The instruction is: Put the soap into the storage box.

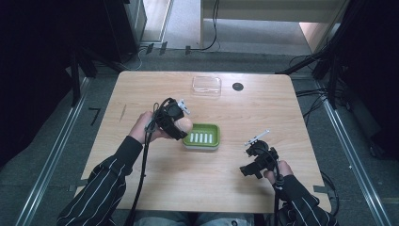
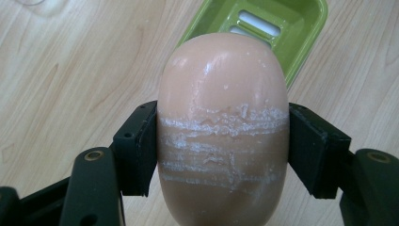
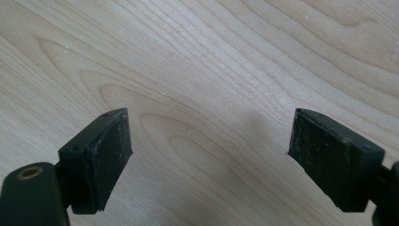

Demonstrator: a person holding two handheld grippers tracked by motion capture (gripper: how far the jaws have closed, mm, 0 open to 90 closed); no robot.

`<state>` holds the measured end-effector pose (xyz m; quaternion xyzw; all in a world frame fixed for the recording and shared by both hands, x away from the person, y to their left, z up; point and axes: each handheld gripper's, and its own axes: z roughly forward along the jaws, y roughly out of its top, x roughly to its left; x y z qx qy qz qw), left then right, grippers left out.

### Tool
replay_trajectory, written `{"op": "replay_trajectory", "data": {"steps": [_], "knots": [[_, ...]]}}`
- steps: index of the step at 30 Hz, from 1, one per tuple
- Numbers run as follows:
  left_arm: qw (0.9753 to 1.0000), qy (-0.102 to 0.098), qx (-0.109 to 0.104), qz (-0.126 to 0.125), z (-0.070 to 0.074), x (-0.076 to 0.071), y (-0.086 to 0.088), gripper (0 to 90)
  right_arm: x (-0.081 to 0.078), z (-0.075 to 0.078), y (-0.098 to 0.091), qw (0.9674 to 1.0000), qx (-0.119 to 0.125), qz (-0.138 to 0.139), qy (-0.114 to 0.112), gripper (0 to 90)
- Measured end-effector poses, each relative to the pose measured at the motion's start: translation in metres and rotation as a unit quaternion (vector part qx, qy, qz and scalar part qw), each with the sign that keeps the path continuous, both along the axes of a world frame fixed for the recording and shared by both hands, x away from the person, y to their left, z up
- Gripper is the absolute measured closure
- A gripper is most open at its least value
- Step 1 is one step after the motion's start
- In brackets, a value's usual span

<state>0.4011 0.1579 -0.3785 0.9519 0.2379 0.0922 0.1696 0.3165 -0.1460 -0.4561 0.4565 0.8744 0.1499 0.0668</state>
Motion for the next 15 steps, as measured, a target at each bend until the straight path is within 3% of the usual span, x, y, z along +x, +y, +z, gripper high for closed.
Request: {"op": "replay_trajectory", "data": {"steps": [15], "knots": [[0.9999, -0.004, 0.002, -0.015, 0.0007, 0.0021, -0.0101, 33.8, -0.0009, -0.0003, -0.0009, 1.0, 0.001, 0.0, -0.002, 14.1]]}}
